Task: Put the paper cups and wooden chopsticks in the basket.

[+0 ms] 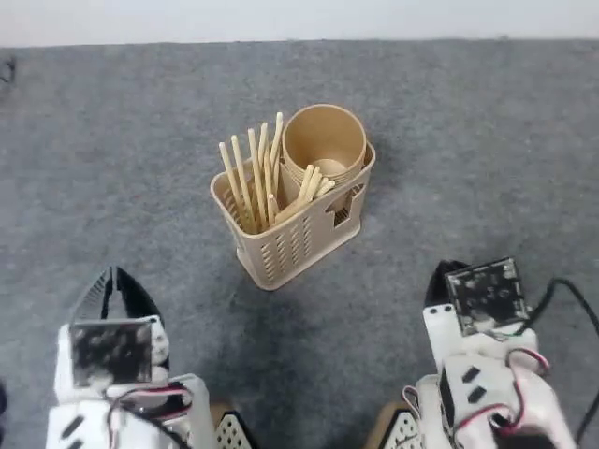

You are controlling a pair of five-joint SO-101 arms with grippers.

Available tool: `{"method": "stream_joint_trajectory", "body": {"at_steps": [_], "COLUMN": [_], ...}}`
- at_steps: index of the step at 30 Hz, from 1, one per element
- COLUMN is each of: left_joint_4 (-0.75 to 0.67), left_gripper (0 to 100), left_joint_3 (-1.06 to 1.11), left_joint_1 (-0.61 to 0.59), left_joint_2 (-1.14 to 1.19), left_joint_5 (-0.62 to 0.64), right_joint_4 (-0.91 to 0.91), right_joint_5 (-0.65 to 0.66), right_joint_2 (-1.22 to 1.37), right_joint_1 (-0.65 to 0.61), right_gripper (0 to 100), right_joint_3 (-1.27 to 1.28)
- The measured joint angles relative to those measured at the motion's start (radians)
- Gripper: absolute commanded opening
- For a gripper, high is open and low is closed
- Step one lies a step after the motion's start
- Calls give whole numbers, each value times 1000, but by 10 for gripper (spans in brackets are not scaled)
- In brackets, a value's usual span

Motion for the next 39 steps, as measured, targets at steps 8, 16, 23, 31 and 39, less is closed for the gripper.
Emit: {"method": "stream_joint_trajectory", "body": {"at_steps": [8,16,23,31,39], "left_joint_4": [-100,-146,-146,-157,-229], "left_gripper": [13,13,12,12,13], "left_joint_3": [308,586,644,658,781], "left_joint_1": [-183,-163,-46,57,98], "left_joint_2": [2,5,8,6,5], "left_joint_5": [-28,172,222,241,241], "right_joint_4": [-256,-318,-247,-279,-157], "right_joint_5": [3,3,-37,-157,-160], "right_joint_2": [-26,-31,-32,-31,-31], "right_joint_1": [-2,0,23,126,173], "right_gripper": [6,6,6,6,6], "right_joint_3": [358,597,640,712,773]}}
